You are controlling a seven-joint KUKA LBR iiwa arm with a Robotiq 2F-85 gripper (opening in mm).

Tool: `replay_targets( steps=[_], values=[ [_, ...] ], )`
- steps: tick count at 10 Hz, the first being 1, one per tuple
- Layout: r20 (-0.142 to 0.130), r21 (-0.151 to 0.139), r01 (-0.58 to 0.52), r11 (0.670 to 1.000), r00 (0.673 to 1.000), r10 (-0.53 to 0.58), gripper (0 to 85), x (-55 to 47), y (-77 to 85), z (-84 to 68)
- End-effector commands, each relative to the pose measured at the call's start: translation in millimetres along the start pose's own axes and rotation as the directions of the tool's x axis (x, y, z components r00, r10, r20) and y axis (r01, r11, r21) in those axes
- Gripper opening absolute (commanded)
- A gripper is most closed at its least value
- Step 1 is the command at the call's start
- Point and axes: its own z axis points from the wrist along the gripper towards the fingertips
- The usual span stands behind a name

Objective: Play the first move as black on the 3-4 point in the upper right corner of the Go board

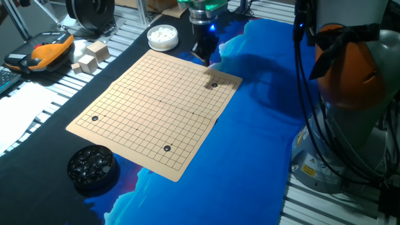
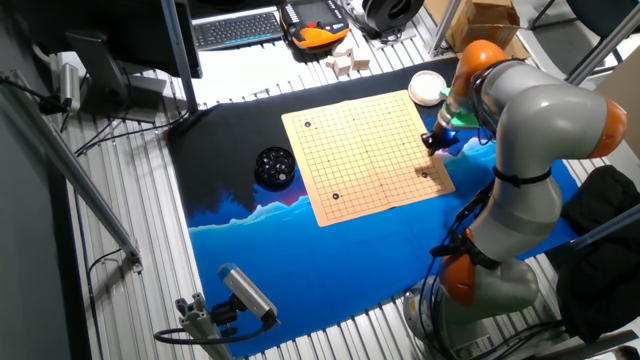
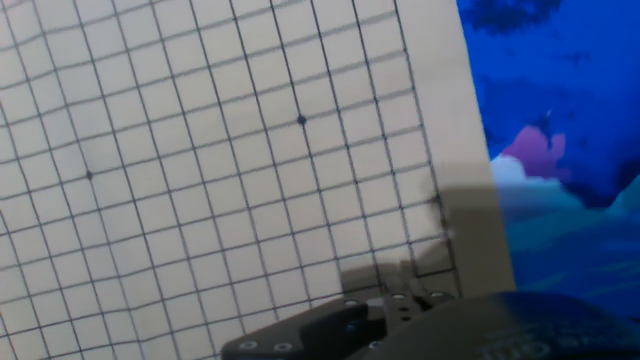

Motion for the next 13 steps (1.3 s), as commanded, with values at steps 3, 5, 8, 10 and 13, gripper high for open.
replay_targets(
  steps=[3, 5, 8, 10, 13],
  values=[
    [0.022, 0.042, 0.05, 0.998, 0.998, -0.051, 0.0, -0.2, 0.4, -0.3],
    [0.006, 0.028, 0.08, 0.996, 0.997, -0.081, 0.0, -0.2, 0.4, -0.3],
    [-0.006, 0.027, 0.085, 0.996, 0.996, -0.084, 0.0, -0.2, 0.4, -0.3],
    [-0.026, 0.054, 0.043, 0.998, 0.999, -0.042, 0.0, 4.6, 20.8, -3.1],
    [0.014, 0.067, 0.001, 0.998, 1.0, -0.002, 0.0, 29.1, 58.7, 12.0]
  ],
)
